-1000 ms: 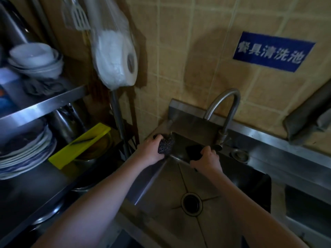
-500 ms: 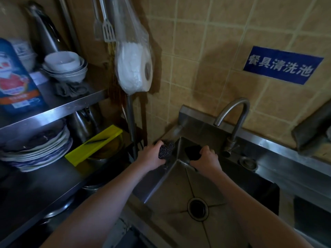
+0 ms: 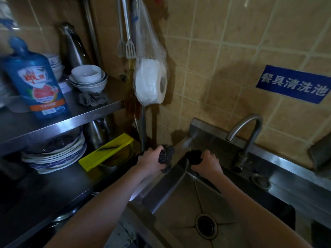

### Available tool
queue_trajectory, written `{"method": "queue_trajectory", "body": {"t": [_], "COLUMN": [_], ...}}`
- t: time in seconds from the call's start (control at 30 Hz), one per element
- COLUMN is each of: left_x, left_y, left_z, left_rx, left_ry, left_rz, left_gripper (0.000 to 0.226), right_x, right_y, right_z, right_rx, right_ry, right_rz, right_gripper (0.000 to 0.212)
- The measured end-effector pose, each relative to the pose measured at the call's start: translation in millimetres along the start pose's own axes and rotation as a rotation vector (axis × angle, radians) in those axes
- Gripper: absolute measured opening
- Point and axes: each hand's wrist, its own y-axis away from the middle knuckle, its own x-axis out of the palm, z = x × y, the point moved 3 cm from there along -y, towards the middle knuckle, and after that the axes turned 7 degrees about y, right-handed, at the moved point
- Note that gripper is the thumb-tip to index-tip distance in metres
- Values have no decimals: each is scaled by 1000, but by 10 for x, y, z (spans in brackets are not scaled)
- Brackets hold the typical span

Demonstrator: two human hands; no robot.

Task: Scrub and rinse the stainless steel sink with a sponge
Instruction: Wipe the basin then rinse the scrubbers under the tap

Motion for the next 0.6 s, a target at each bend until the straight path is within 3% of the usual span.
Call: {"method": "queue_trajectory", "body": {"t": [0.27, 0.6], "left_x": [-741, -1927], "left_y": [136, 647], "left_z": [362, 1331], "left_rx": [-73, -241], "left_ry": [18, 10], "left_rz": [-89, -294], "left_gripper": [56, 63], "right_x": [-73, 61], "right_y": [-30, 63], "right_z": [719, 2258], "right_rx": [-217, -397], "right_ry": [-38, 38], "right_rz": [61, 172], "right_gripper": [69, 63]}}
